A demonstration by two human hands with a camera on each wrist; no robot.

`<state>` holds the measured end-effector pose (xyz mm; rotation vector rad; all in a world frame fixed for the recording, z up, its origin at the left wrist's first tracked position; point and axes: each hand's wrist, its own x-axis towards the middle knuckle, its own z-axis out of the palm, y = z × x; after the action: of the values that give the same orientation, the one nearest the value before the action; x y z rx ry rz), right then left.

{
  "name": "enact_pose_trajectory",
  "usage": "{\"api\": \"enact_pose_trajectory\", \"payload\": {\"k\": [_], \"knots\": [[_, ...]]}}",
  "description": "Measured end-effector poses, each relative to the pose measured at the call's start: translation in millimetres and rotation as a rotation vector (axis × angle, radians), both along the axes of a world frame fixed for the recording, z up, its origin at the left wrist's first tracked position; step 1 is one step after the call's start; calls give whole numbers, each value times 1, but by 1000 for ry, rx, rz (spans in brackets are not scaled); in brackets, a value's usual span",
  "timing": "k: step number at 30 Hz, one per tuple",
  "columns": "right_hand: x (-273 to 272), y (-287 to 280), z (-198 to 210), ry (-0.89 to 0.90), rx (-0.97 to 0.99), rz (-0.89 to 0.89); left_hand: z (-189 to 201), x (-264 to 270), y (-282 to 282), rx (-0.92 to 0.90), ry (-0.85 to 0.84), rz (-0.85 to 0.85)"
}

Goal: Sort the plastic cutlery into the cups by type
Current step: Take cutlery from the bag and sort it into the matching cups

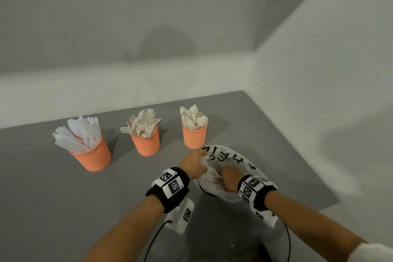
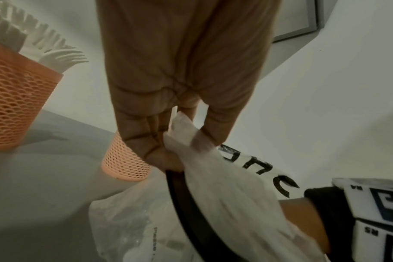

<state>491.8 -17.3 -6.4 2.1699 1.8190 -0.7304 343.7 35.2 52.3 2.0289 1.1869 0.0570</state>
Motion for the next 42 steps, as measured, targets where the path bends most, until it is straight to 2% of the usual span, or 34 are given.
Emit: {"api": "enact_pose_trajectory", "payload": {"k": [8, 14, 20, 23, 26, 31, 36, 37, 39, 41, 42], "knots": [[12, -1, 0, 29, 49, 44, 12, 0, -7, 25, 131, -193], [11, -4, -7, -157, 90, 146, 12, -2, -10, 9, 180, -214], [0, -1, -15, -316, 63, 34, 11, -6, -13, 13, 180, -191], [-4, 0, -16, -404, 77, 64, 10, -9, -15, 45, 190, -154], [-6, -2, -12, -331, 97, 69, 7, -11, -17, 118, 215, -123], [-5, -10, -1, 36, 109, -61, 2, -11, -22, 200, 252, -113], [-1, -19, 7, 274, 253, -87, 1, -11, -23, 312, 307, -75], [-1, -21, 7, 261, 273, -31, 0, -10, -22, 352, 313, -54], [0, -25, 7, 101, 378, 82, -1, -8, -20, 384, 307, -4], [0, -28, 9, 40, 472, 97, -3, -10, -16, 326, 309, 3], [0, -31, 11, 73, 447, 67, -4, -11, -15, 289, 302, -10]]}}
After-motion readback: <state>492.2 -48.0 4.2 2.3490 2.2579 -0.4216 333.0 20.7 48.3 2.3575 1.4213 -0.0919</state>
